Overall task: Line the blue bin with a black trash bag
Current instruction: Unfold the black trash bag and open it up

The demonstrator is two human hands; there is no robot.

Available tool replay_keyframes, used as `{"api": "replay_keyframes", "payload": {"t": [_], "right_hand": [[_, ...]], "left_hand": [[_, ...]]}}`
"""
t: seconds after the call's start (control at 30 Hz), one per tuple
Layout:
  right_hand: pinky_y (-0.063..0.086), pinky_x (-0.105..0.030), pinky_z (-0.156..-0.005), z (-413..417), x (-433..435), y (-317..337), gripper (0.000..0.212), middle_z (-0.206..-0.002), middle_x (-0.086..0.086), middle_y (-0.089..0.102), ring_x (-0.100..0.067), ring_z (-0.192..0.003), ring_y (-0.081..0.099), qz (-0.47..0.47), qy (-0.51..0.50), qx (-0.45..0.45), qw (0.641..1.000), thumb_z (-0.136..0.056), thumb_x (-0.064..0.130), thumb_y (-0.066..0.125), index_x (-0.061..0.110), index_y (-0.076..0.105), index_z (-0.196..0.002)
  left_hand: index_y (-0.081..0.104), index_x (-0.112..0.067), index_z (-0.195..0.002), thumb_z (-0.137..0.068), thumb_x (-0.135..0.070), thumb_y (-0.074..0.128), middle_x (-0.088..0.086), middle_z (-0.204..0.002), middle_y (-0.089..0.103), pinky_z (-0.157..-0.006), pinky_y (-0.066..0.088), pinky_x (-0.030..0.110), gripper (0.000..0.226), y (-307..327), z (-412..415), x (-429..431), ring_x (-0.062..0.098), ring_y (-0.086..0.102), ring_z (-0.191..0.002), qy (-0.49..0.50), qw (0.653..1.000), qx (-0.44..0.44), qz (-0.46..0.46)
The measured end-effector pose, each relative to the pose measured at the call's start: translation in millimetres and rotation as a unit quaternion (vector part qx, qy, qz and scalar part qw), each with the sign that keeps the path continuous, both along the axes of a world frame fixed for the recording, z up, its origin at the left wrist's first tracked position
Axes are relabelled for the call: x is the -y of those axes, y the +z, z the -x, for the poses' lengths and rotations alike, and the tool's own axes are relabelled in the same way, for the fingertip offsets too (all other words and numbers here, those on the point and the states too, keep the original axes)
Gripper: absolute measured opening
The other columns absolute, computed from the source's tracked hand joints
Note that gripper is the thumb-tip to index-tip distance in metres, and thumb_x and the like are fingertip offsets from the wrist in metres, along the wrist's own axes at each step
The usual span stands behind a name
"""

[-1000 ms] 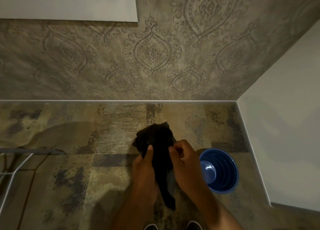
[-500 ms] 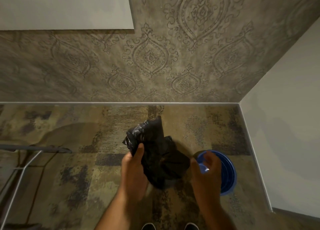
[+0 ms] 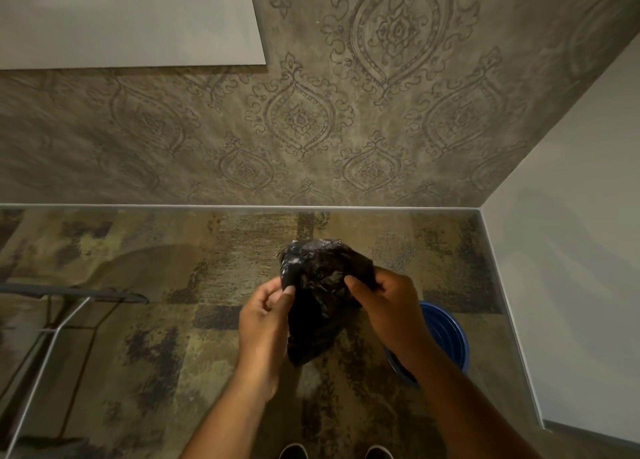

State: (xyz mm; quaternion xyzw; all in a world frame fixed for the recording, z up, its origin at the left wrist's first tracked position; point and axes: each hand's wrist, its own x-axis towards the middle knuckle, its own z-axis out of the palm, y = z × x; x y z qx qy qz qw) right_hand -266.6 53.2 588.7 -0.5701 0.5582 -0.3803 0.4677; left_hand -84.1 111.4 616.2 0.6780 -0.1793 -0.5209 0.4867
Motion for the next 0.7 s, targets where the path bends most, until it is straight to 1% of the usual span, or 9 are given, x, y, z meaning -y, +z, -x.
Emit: {"api": "replay_keyframes", "payload": {"t": [0.07,0.1,0.17,0.23,0.3,0.4,0.47,0.57,0.7], "right_hand": [[0.053,-0.03,-0.054,-2,-10,1,0.024,-0.068,0.003,0.068,-0.014,-0.063,0.066,0.058,-0.029,-0.079,0.995,-0.095,0.04,0.071,0.021,0.068,-0.081],[0.051,-0.025,-0.057,-4,-16,3,0.023,-0.072,0.007,0.066,-0.009,-0.066,0.065,0.089,-0.033,-0.102,0.99,-0.096,0.041,0.069,0.022,0.067,-0.083],[0.051,-0.021,-0.066,-10,-30,6,0.017,-0.083,0.011,0.066,-0.004,-0.077,0.063,0.142,-0.019,-0.128,0.981,-0.098,0.037,0.066,0.022,0.068,-0.089],[0.05,-0.018,-0.079,-14,-43,5,0.009,-0.097,0.011,0.069,-0.003,-0.09,0.063,0.184,0.012,-0.157,0.97,-0.097,0.029,0.067,0.023,0.073,-0.1],[0.05,-0.022,-0.087,-14,-55,2,0.017,-0.109,0.01,0.071,-0.007,-0.099,0.064,0.2,0.043,-0.191,0.96,-0.093,0.026,0.068,0.024,0.075,-0.108],[0.056,-0.042,-0.09,-13,-70,-7,0.025,-0.123,0.003,0.073,-0.02,-0.11,0.069,0.195,0.072,-0.251,0.946,-0.093,0.024,0.068,0.023,0.077,-0.117],[0.057,-0.045,-0.093,-12,-77,-10,0.029,-0.127,0.0,0.074,-0.024,-0.114,0.07,0.199,0.077,-0.285,0.935,-0.095,0.024,0.063,0.021,0.077,-0.121],[0.053,-0.042,-0.101,-12,-83,-6,0.039,-0.134,0.004,0.07,-0.017,-0.122,0.065,0.17,0.095,-0.283,0.939,-0.093,0.03,0.058,0.024,0.073,-0.128],[0.041,-0.023,-0.108,-7,-85,-4,0.046,-0.141,0.018,0.059,0.003,-0.13,0.052,0.101,0.041,-0.192,0.975,-0.094,0.05,0.06,0.034,0.059,-0.138]], "left_hand": [[0.07,-0.016,-0.125,-0.101,-0.022,0.069,0.001,-0.102,0.075,-0.076,0.057,0.028,0.025,1,4,-6,0.021,0.075,-0.097,0.067,0.995,0.062,-0.026],[0.072,-0.015,-0.118,-0.1,-0.027,0.07,0.002,-0.097,0.076,-0.075,0.056,0.032,0.022,3,6,-10,0.024,0.075,-0.094,0.077,0.995,0.045,-0.032],[0.075,-0.011,-0.112,-0.098,-0.043,0.069,0.008,-0.098,0.082,-0.078,0.059,0.041,0.036,6,13,-16,0.03,0.078,-0.094,0.06,0.995,-0.065,-0.052],[0.077,-0.009,-0.116,-0.096,-0.055,0.065,0.016,-0.112,0.082,-0.094,0.059,0.052,0.052,13,20,-20,0.035,0.079,-0.105,0.033,0.984,-0.164,-0.058],[0.078,-0.011,-0.121,-0.096,-0.059,0.061,0.019,-0.123,0.078,-0.105,0.056,0.055,0.057,17,23,-19,0.035,0.076,-0.113,-0.004,0.977,-0.213,-0.019],[0.076,-0.01,-0.126,-0.093,-0.044,0.068,0.021,-0.129,0.075,-0.107,0.056,0.053,0.049,23,28,-12,0.036,0.074,-0.118,-0.03,0.967,-0.253,0.018],[0.072,-0.003,-0.128,-0.09,-0.025,0.074,0.022,-0.123,0.077,-0.109,0.054,0.057,0.044,21,32,-6,0.041,0.075,-0.115,-0.019,0.972,-0.236,-0.003],[0.071,-0.003,-0.125,-0.101,-0.005,0.06,0.02,-0.112,0.081,-0.092,0.063,0.051,0.026,14,35,-1,0.039,0.079,-0.104,-0.011,0.983,-0.178,-0.041],[0.074,-0.003,-0.117,-0.104,-0.007,0.057,0.018,-0.108,0.082,-0.069,0.066,0.037,0.022,5,26,-1,0.035,0.081,-0.096,-0.043,0.988,-0.141,-0.054]]}}
